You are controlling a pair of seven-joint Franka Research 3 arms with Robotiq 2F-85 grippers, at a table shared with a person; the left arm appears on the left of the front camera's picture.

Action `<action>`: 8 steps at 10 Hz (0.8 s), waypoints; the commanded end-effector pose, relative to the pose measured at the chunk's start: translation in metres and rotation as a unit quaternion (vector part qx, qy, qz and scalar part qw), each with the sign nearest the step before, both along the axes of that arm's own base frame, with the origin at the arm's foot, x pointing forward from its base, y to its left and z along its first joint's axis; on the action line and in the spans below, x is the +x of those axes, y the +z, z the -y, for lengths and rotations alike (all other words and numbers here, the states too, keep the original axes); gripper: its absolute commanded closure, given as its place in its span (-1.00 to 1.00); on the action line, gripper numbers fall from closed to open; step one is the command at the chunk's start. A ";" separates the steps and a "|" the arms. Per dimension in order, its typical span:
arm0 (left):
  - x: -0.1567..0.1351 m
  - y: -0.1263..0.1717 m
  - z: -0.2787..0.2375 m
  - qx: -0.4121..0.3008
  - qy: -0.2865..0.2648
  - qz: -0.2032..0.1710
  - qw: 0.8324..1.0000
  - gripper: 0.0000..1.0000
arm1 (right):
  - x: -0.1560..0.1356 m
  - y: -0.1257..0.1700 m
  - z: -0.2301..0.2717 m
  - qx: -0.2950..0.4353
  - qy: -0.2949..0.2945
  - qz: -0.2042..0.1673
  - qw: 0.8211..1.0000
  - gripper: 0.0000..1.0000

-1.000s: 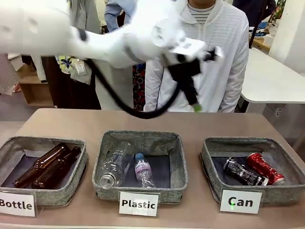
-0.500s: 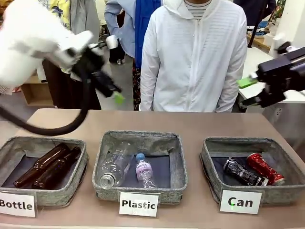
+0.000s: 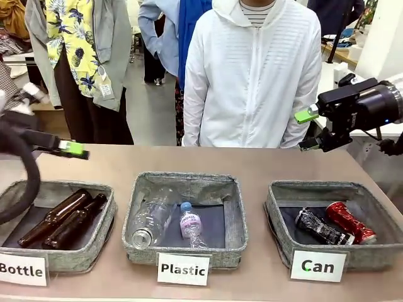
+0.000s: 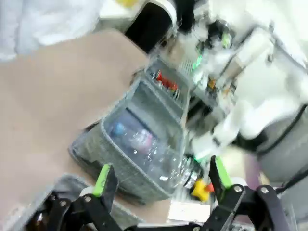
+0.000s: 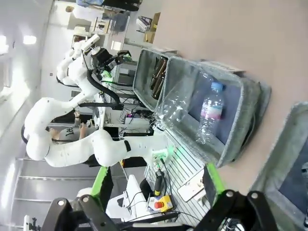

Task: Sort the can waste into the basket.
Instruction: Pick up the can waste from the table and place it in the right Fabric basket.

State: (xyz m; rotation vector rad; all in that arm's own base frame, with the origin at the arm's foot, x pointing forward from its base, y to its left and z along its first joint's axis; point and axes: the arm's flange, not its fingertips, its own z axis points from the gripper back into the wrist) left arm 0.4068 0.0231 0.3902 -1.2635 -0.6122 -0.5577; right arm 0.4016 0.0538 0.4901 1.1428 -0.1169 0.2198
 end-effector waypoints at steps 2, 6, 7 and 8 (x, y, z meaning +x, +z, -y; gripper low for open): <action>0.000 0.000 0.000 0.000 0.000 0.000 1.000 -1.00 | 0.000 0.000 0.000 0.000 0.000 0.000 1.000 -1.00; 0.000 0.000 0.000 0.000 0.000 0.000 1.000 -1.00 | 0.000 0.000 0.000 0.000 0.000 0.000 1.000 -1.00; 0.000 0.000 0.000 0.000 0.000 0.000 1.000 -1.00 | 0.000 0.000 0.000 0.000 0.000 0.000 1.000 -1.00; 0.000 0.000 0.000 0.000 0.000 0.000 1.000 -1.00 | 0.000 0.000 0.000 0.000 0.000 0.000 1.000 -1.00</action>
